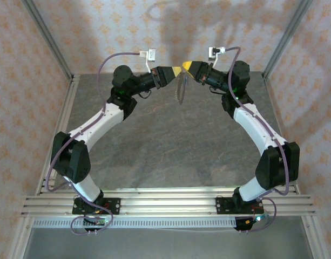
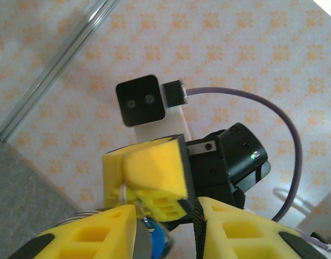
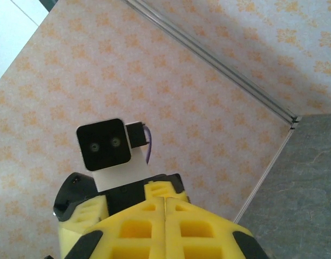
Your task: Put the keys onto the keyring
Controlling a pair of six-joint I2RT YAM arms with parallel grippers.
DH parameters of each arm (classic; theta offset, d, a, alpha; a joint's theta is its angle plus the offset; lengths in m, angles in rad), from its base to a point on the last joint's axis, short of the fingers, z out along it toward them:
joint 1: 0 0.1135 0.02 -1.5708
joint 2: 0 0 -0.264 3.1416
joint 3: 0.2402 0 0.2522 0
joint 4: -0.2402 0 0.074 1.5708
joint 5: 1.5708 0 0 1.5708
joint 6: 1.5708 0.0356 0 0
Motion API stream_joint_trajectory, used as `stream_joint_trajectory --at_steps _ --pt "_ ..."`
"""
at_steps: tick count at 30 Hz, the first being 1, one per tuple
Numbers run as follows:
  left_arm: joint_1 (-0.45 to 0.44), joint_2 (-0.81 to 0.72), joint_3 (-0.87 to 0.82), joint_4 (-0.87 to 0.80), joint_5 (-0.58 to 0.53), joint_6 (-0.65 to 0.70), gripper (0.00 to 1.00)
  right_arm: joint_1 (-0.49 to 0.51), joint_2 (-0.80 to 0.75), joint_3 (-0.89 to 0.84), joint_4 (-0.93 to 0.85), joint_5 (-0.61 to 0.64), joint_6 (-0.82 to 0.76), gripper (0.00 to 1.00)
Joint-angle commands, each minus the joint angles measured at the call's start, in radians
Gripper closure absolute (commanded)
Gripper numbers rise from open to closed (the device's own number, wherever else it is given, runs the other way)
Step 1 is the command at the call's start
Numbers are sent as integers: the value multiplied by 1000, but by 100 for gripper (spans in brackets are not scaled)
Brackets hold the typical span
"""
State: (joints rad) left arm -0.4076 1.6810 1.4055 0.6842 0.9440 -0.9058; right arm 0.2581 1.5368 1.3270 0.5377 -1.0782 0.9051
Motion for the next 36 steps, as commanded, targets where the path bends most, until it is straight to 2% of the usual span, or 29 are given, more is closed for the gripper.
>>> stream_joint_trajectory --at_steps 1,19,24,32,36 --pt "12 12 39 5 52 18 67 -4 2 45 32 -38 -12 100" --pt "12 50 62 45 33 -19 67 -4 -5 34 33 -44 -15 100" --pt "11 66 55 92 39 -52 75 -5 -2 30 33 -41 -15 100" --pt "4 81 60 123 26 -68 76 -3 -1 19 36 -53 -15 100" --pt "-18 101 88 122 26 -72 81 1 0 15 30 -47 -21 100"
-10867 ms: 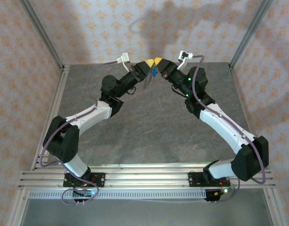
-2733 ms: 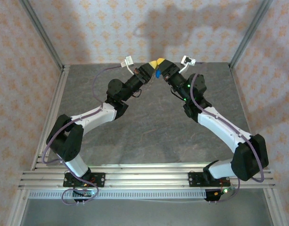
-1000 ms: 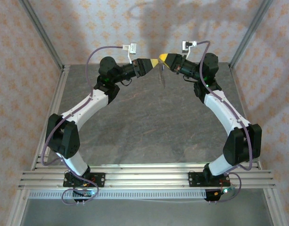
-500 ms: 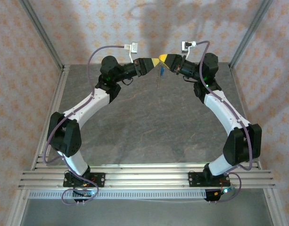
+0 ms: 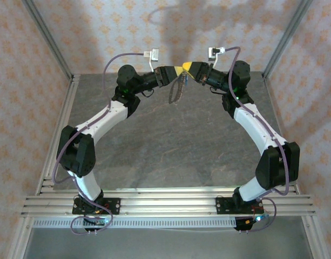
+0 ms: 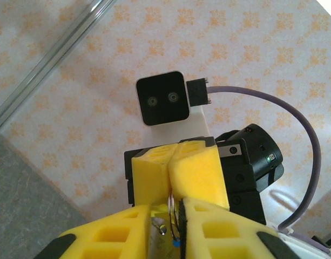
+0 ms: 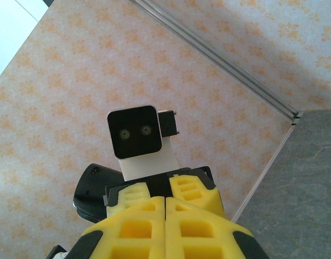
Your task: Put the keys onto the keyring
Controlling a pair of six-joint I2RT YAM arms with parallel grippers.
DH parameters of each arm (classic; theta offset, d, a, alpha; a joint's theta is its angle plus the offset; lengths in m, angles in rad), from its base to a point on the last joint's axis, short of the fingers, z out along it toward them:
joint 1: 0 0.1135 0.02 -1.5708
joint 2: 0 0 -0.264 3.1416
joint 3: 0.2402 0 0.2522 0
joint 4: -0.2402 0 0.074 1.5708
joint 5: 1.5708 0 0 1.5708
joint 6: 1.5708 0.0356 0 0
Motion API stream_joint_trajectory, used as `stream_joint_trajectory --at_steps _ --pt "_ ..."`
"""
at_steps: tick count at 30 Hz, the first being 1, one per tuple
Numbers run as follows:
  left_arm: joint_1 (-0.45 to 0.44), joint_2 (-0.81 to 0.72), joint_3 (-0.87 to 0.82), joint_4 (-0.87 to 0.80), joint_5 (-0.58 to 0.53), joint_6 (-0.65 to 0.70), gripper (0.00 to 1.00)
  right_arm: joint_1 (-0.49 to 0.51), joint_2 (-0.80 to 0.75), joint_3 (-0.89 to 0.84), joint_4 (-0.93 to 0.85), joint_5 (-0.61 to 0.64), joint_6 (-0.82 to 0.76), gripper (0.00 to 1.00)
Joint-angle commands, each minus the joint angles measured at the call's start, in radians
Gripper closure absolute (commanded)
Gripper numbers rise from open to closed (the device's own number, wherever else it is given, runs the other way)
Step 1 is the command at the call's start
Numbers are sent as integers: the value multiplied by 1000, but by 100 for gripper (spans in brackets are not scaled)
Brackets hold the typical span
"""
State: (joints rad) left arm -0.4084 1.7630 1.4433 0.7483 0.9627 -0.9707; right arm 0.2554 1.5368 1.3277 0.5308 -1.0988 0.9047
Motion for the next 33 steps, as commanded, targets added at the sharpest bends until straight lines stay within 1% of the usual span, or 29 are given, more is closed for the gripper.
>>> stream_joint_trajectory --at_steps 1,6,8,10,11,13,14,15,17,25,28,33 --pt "-23 22 54 55 7 -4 84 3 0 14 35 -26 -21 100" --pt "-41 23 50 56 -24 -2 100 4 -8 16 15 -18 -35 100" --pt "-44 16 38 60 -50 -6 100 3 -15 17 -7 -11 -46 100" --pt "-46 3 16 59 -99 -9 100 1 -24 21 -44 7 -64 100" --pt "-44 -5 1 63 -128 -13 100 -1 -33 20 -63 21 -75 96" --pt "-44 -17 -25 82 -168 -22 100 -6 -56 11 -89 55 -90 77" --pt "-44 -22 -36 96 -182 -31 100 -8 -72 3 -100 74 -99 68" --pt "-44 -25 -44 109 -194 -39 100 -9 -86 -1 -114 88 -111 64" --pt "-43 -35 -63 131 -218 -52 100 -11 -118 -12 -151 115 -141 60" --pt "-42 -52 -83 176 -238 -88 100 -10 -213 -109 -197 212 -207 58" --pt "-42 -56 -84 180 -245 -92 100 -10 -228 -139 -189 228 -214 57" --pt "-43 -55 -81 185 -254 -101 100 7 -244 -165 -195 276 -248 53"
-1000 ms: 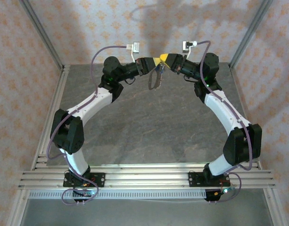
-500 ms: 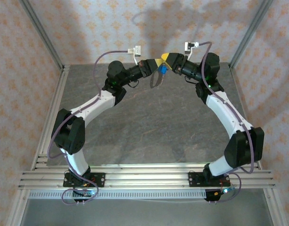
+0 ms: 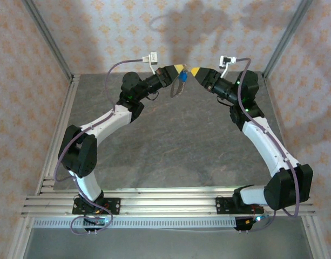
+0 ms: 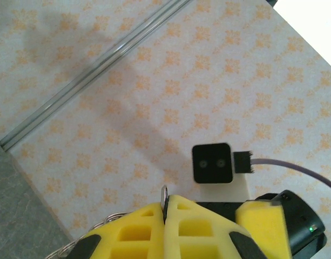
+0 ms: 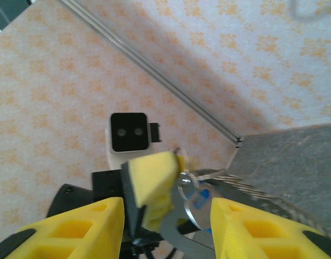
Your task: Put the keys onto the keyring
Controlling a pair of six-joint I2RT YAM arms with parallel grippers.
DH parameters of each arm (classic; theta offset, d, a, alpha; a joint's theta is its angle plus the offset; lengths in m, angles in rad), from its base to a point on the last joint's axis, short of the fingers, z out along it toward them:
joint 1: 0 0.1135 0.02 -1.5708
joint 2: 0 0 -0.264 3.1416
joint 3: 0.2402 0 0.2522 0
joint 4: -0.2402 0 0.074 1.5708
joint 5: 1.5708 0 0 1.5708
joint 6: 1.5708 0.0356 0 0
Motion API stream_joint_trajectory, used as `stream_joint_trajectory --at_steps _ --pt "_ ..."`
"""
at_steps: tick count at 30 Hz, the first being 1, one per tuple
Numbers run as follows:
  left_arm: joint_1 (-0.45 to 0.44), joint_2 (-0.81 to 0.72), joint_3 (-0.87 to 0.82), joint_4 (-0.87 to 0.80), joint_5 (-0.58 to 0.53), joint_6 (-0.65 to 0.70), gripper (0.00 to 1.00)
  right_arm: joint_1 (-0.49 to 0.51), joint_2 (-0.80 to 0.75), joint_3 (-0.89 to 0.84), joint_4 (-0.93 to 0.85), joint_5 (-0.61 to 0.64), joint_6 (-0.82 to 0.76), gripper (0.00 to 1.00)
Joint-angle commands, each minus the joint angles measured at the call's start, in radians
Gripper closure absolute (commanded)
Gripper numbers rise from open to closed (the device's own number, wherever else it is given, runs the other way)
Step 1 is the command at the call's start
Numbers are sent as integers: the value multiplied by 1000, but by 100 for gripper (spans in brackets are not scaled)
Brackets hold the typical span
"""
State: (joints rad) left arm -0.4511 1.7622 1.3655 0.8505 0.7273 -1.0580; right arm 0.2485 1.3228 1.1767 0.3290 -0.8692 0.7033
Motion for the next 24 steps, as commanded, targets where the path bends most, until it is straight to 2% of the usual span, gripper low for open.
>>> stream_joint_trajectory --at_steps 1,14,18,22,24 --pt "0 -52 -2 86 -19 -18 100 22 -35 -16 -1 67 -59 53" --pt "-3 -46 9 88 -22 -28 100 113 4 31 -61 142 -155 52" --pt "-3 -49 11 87 -21 -28 100 127 23 50 -94 168 -184 55" --pt "-2 -51 7 91 -21 -28 100 134 35 58 -97 176 -195 71" --pt "-2 -53 5 90 -21 -27 100 136 33 57 -100 168 -202 84"
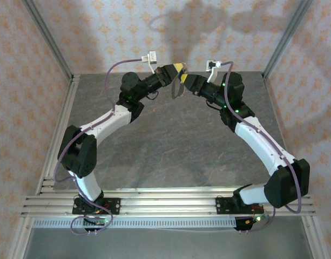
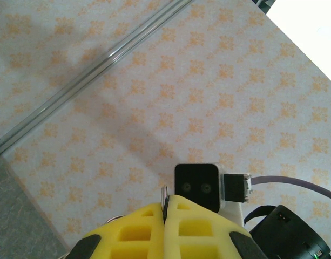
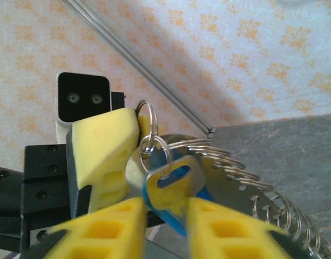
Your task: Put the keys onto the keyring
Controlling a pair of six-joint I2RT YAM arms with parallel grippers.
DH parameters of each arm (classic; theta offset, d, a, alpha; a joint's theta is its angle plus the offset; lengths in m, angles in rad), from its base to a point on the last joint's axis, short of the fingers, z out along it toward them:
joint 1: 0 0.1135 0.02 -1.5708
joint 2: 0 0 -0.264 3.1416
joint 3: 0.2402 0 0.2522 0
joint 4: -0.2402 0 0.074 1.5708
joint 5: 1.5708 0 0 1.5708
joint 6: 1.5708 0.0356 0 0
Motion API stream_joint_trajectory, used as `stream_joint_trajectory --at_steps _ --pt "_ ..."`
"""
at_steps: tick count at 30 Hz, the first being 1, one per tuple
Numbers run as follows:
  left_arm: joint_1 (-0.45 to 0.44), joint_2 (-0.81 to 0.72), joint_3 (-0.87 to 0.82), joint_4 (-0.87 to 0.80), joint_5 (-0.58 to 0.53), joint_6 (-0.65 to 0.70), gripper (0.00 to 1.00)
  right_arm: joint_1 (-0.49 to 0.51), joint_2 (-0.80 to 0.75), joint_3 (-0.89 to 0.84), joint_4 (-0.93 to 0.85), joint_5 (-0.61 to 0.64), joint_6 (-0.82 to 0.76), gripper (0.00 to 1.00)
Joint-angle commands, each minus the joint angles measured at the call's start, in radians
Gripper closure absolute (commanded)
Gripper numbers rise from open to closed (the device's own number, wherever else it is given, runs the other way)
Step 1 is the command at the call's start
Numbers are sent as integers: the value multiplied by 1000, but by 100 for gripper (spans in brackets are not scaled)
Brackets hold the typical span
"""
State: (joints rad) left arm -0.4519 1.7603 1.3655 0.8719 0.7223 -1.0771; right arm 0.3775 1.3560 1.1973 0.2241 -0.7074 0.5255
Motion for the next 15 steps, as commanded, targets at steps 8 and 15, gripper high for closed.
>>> stream_joint_trajectory --at_steps 8,15 --pt "-2 -52 -2 82 -29 -7 100 38 -34 -18 14 -15 -33 100" --pt "-2 -55 -8 91 -34 -15 100 142 15 13 31 -25 -39 100"
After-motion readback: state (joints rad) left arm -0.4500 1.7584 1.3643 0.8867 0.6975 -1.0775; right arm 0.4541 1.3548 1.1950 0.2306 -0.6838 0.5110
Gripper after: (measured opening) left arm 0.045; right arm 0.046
